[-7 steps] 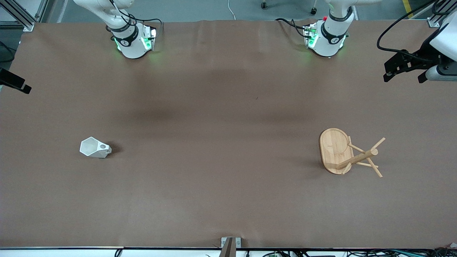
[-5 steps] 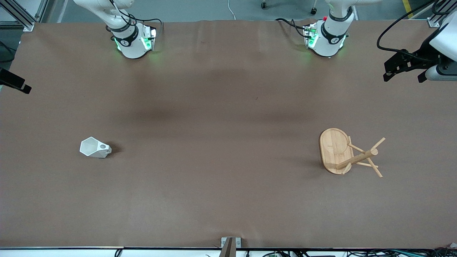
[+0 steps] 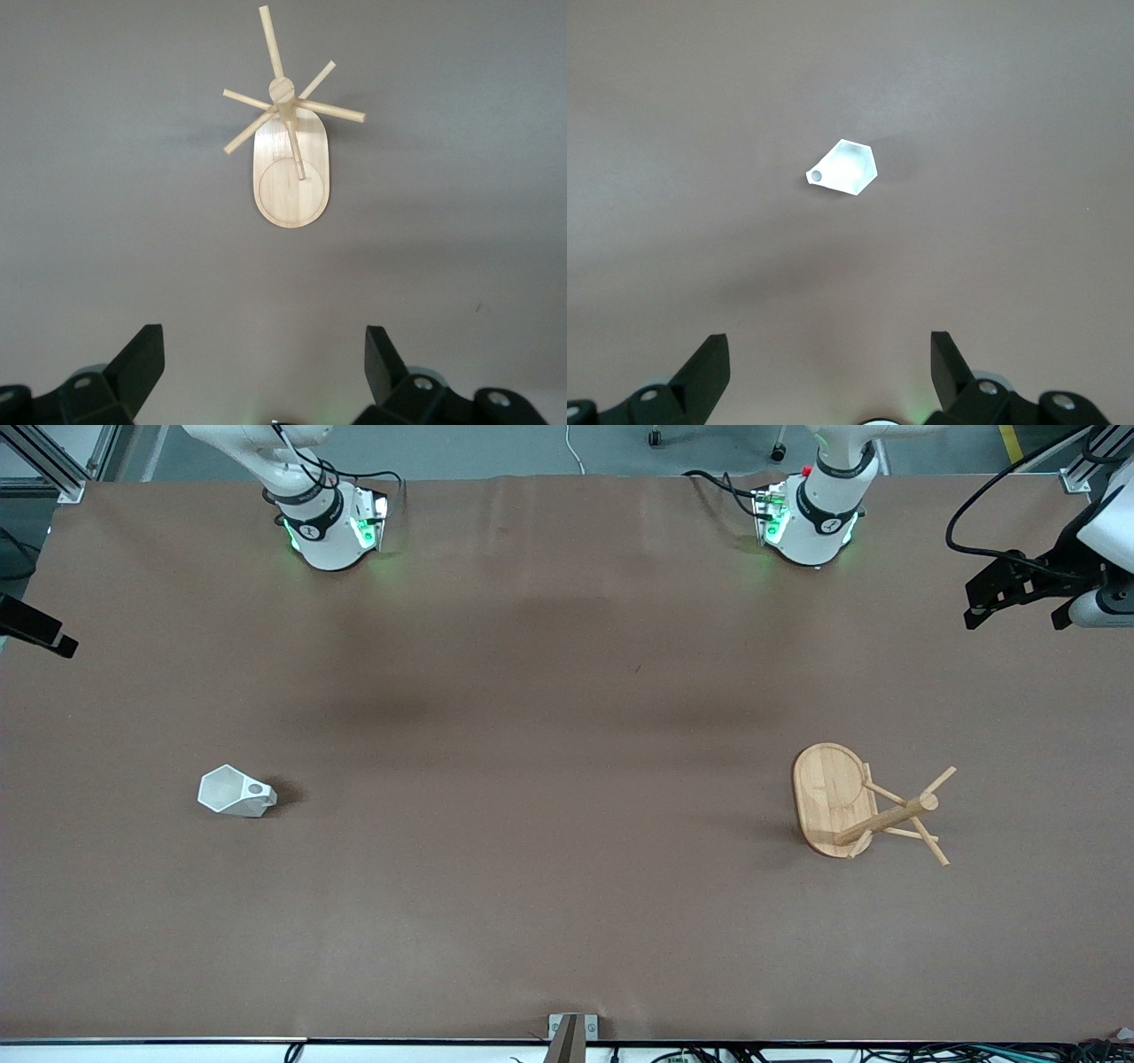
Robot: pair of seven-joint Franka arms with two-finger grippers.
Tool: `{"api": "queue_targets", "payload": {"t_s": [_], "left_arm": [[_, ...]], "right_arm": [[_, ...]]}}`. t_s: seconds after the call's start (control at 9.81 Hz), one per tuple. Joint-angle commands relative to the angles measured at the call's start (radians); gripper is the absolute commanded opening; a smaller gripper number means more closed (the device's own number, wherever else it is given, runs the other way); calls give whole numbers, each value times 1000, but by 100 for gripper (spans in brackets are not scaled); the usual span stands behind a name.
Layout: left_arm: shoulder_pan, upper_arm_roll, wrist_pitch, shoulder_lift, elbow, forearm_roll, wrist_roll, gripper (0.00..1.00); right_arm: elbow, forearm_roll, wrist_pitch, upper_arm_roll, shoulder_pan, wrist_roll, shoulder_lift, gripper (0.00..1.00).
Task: Hang cup on rack
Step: 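Move the right gripper toward the white cup lying on the table, then lower the right gripper around the white cup and close it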
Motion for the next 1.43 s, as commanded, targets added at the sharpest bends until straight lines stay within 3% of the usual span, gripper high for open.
{"api": "queue_targets", "payload": {"t_s": [0.0,0.2,0.41,0.71,0.92,1.12,1.32], "left_arm": [[2,-3,-17,21,-1,21,5,100],[11,-1,-1,2,-39,18,5,100],[42,-4,73,-72,-144,2,6,100],[39,-7,82,-84,-161,4,5,100],[39,-10,78,-84,-158,4,5,100],[37,-12,76,-77,-149,5,5,100],[39,-12,70,-77,-149,4,8,100]], "right_arm": [[-31,-18,27,4,-11,-15,16,100],[-142,-18,178,1,-16,-18,61,100],[-293,-20,379,1,-13,-75,99,100],[-497,-21,732,-1,-58,-245,177,100],[-575,-21,928,-2,-78,-304,254,100],[-631,-18,1024,-1,-77,-310,282,99],[-629,-6,1056,1,-74,-310,326,89]]}}
